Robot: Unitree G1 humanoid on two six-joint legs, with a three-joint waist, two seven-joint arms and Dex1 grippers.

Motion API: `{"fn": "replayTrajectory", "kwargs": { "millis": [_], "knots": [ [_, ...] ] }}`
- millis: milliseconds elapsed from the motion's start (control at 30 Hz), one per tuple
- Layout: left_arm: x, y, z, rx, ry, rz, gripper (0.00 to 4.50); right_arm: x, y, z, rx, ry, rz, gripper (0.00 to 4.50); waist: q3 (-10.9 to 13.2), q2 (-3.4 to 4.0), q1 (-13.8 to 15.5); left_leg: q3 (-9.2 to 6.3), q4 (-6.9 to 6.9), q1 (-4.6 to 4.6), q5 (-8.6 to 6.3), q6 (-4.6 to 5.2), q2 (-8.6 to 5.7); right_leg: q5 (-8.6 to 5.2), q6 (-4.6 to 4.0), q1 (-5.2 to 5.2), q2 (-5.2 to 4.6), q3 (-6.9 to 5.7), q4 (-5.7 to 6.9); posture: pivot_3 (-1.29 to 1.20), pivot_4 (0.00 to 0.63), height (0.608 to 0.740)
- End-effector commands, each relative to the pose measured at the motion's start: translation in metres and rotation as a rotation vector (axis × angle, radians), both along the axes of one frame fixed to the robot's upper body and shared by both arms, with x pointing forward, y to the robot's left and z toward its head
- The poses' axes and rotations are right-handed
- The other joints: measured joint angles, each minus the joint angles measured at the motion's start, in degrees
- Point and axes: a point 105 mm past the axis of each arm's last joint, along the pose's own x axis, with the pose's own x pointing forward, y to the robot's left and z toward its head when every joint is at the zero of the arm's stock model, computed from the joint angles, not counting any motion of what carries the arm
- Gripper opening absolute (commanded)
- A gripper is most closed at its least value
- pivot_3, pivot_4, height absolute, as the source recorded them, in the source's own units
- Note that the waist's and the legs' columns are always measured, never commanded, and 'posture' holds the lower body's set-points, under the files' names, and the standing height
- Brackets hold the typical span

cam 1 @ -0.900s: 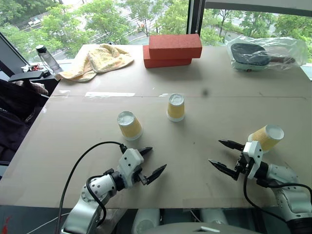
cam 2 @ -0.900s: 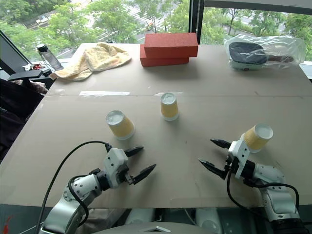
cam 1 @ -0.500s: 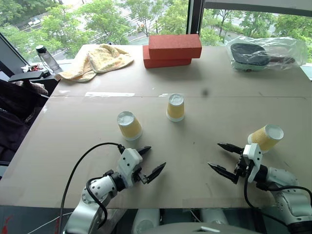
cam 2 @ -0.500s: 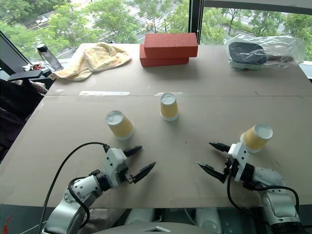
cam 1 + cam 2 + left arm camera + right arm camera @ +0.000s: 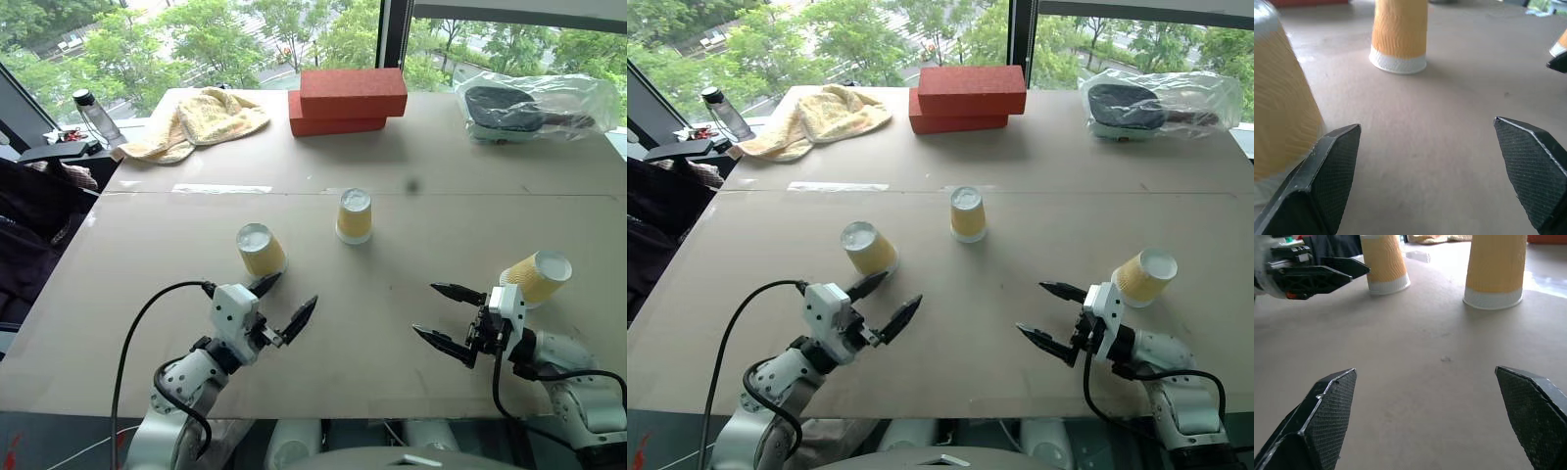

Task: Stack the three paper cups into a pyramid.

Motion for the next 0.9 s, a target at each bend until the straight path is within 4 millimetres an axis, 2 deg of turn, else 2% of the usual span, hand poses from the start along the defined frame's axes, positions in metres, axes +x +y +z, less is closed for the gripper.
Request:
{"fn": "replayTrajectory", "kwargs": {
  "millis": [33, 133, 300, 433, 633, 900],
  "knots": [
    [0.01, 0.021, 0.053, -0.034, -0.199, 0.149, 4.47, -0.001, 0.015, 0.031, 0.073, -0.062, 0.059, 4.5, 0.0, -0.01, 0.0, -0.03, 0.01, 0.0, 0.0, 0.0, 0.0, 0.0, 0.0, 0.01, 0.0, -0.04, 0.02, 0.0, 0.15, 0.73],
    [0.017, 0.029, 0.071, -0.044, -0.257, 0.229, 4.47, 0.001, 0.019, 0.037, 0.068, -0.078, 0.077, 4.5, 0.0, -0.02, 0.0, -0.08, 0.02, 0.0, 0.0, 0.0, -0.02, 0.0, 0.0, 0.06, 0.09, -0.1, 0.01, 0.0, 0.15, 0.73],
    [0.024, 0.038, 0.069, 0.003, -0.261, 0.318, 4.47, 0.002, 0.02, 0.037, 0.05, -0.084, 0.09, 4.5, 0.0, -0.06, 0.0, -0.04, 0.04, -0.04, -0.01, 0.02, -0.1, 0.01, 0.02, 0.07, 0.2, -0.07, -0.07, 0.0, 0.15, 0.73],
    [0.03, 0.043, 0.047, 0.039, -0.168, 0.359, 4.47, 0.002, 0.021, 0.038, 0.047, -0.086, 0.094, 4.5, 0.0, -0.06, 0.0, -0.06, 0.04, -0.01, -0.01, 0.02, -0.07, 0.01, 0.02, 0.07, 0.26, -0.08, -0.04, 0.0, 0.15, 0.73],
    [0.037, 0.034, 0.036, 0.044, -0.12, 0.306, 4.47, 0.001, 0.022, 0.038, 0.046, -0.092, 0.091, 4.5, 0.0, -0.07, 0.1, -0.06, 0.04, -0.02, -0.01, 0.03, -0.05, 0.01, 0.02, 0.06, 0.26, -0.08, -0.03, 0.0, 0.15, 0.73],
    [0.046, 0.038, 0.021, 0.071, -0.067, 0.298, 4.47, 0.0, 0.023, 0.041, 0.059, -0.104, 0.08, 4.5, 0.0, -0.07, 0.0, -0.06, 0.03, -0.02, -0.01, 0.02, -0.05, 0.01, 0.02, 0.05, 0.27, -0.08, -0.03, 0.0, 0.15, 0.73]
  ]
}}
